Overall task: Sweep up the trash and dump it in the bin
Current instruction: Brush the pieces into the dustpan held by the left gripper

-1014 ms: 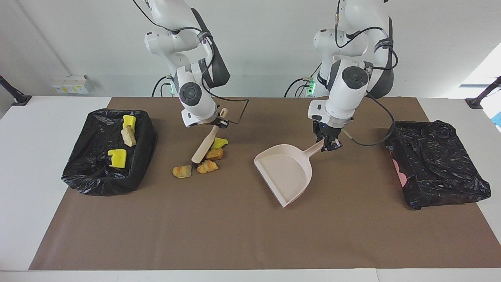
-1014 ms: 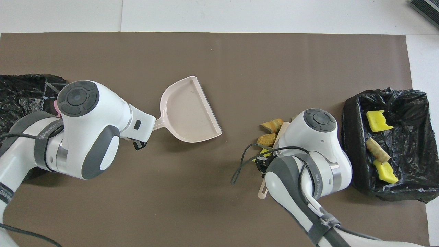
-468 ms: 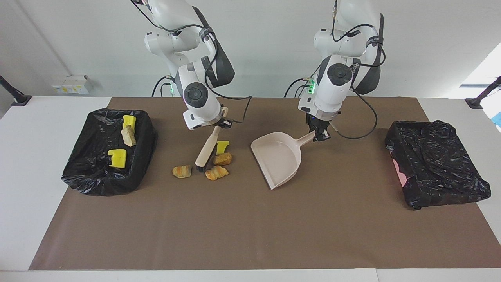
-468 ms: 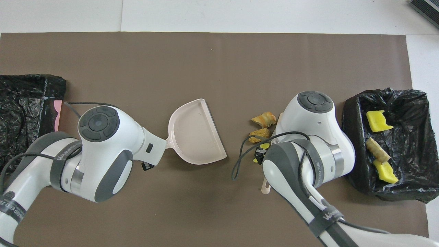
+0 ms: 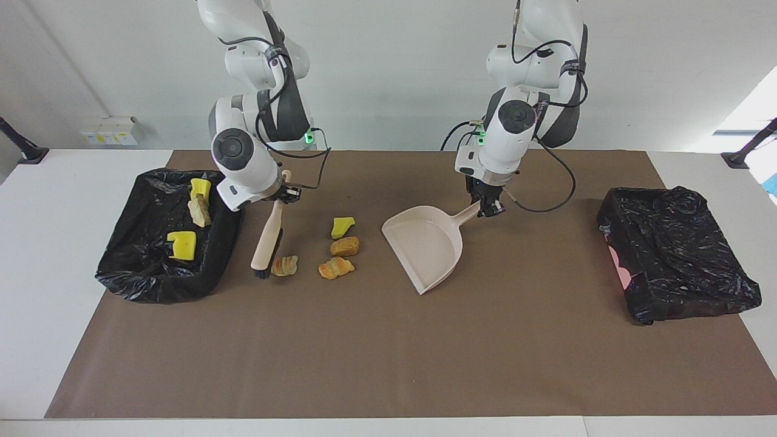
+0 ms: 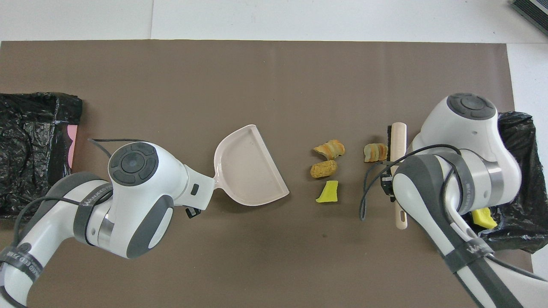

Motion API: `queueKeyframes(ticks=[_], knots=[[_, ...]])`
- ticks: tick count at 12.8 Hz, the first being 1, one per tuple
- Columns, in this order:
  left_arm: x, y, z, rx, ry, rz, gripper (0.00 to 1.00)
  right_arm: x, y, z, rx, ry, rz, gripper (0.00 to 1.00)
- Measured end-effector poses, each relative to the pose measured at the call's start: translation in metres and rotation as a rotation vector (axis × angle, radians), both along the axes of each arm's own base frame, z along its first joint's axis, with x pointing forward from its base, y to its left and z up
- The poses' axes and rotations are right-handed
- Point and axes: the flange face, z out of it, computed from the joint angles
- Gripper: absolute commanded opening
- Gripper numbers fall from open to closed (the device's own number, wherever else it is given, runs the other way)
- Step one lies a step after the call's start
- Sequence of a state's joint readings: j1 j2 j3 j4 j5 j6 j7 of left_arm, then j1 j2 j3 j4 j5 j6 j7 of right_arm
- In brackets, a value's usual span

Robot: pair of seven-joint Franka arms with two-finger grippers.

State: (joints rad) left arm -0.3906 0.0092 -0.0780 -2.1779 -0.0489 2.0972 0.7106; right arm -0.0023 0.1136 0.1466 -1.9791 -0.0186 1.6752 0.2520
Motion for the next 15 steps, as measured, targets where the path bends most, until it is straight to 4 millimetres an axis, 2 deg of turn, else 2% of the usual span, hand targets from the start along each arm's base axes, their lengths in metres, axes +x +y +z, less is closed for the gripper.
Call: queueKeyframes(ticks=[2, 4, 5, 6, 8, 11, 15], knots=[[0.000, -0.001, 0.000, -0.005, -0.002, 0.005, 0.00, -0.005, -0.021, -0.010, 0.001, 0.003, 0.063, 0.00], [-0.002, -0.005, 0.000, -0.007, -0.005, 0.001, 0.00, -0.014, -0.051, -0.027, 0.034, -0.021, 0.102, 0.00], [-0.003, -0.007, 0.000, -0.007, -0.006, -0.002, 0.00, -0.023, -0.061, -0.039, 0.044, -0.025, 0.111, 0.00], [-0.004, -0.008, 0.000, -0.008, -0.006, -0.005, 0.00, -0.028, -0.061, -0.048, 0.047, -0.027, 0.119, 0.00], [-0.005, -0.012, 0.000, -0.008, -0.006, -0.014, 0.00, -0.033, -0.042, -0.055, 0.049, -0.023, 0.159, 0.00], [-0.011, -0.022, 0.000, -0.008, -0.006, -0.038, 0.00, -0.040, 0.012, -0.058, 0.038, -0.024, 0.220, 0.00], [-0.013, -0.025, 0.000, -0.014, -0.005, -0.106, 0.00, -0.044, 0.064, -0.070, 0.057, -0.044, 0.168, 0.00]])
